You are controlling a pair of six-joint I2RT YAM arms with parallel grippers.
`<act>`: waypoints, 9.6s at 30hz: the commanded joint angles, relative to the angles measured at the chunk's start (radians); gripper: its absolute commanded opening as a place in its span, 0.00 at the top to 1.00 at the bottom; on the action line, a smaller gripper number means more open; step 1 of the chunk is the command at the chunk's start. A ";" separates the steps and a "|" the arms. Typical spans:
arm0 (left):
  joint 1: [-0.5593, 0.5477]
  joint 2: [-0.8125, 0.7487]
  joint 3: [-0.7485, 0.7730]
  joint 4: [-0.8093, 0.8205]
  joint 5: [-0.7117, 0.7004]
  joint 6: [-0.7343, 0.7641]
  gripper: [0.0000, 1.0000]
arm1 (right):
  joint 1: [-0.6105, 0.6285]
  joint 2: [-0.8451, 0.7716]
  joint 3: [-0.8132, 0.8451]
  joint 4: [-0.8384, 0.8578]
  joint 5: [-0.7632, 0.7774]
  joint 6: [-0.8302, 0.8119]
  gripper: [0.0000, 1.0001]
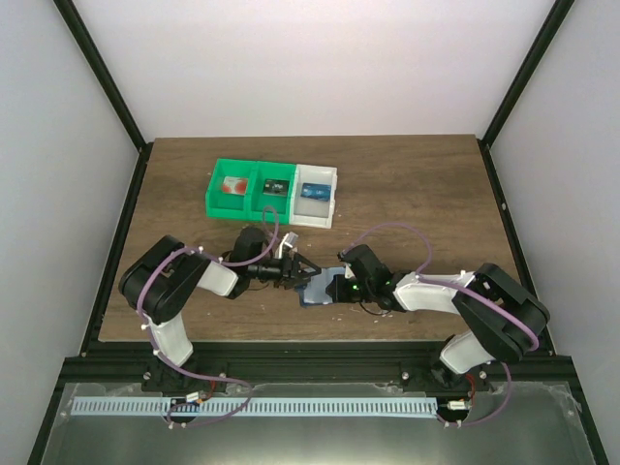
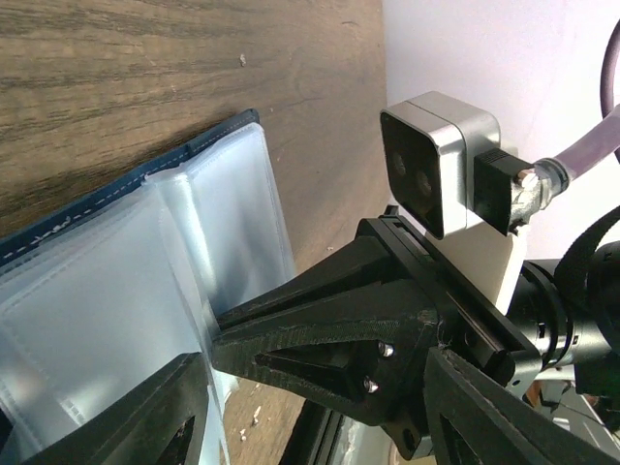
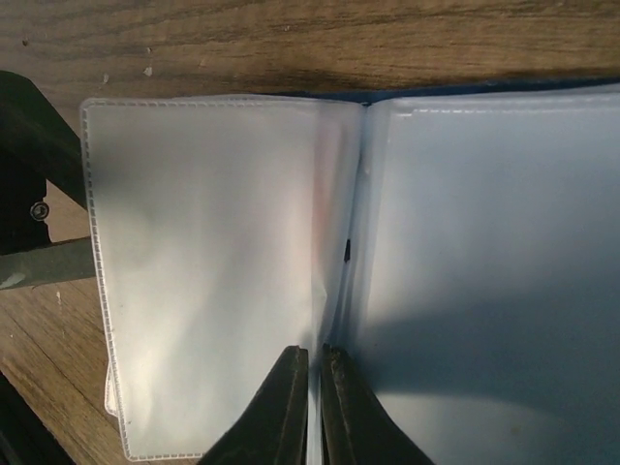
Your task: Take the credit cards out of the card holder
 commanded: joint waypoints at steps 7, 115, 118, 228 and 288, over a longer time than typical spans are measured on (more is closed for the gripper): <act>-0.006 -0.055 0.034 -0.066 -0.010 0.075 0.35 | -0.003 -0.026 -0.005 0.019 0.004 0.012 0.96; -0.061 -0.058 0.086 -0.207 -0.057 0.081 0.33 | -0.151 -0.231 -0.161 -0.039 0.083 -0.011 0.75; -0.070 -0.046 0.085 -0.162 -0.056 0.040 0.33 | -0.151 -0.218 -0.169 -0.021 0.056 0.005 0.75; 0.009 -0.115 0.070 -0.409 -0.225 0.254 0.29 | -0.071 -0.211 -0.090 0.041 -0.090 0.005 0.73; -0.068 -0.106 0.062 -0.207 -0.110 0.086 0.62 | -0.056 -0.233 -0.143 0.160 -0.108 0.013 0.72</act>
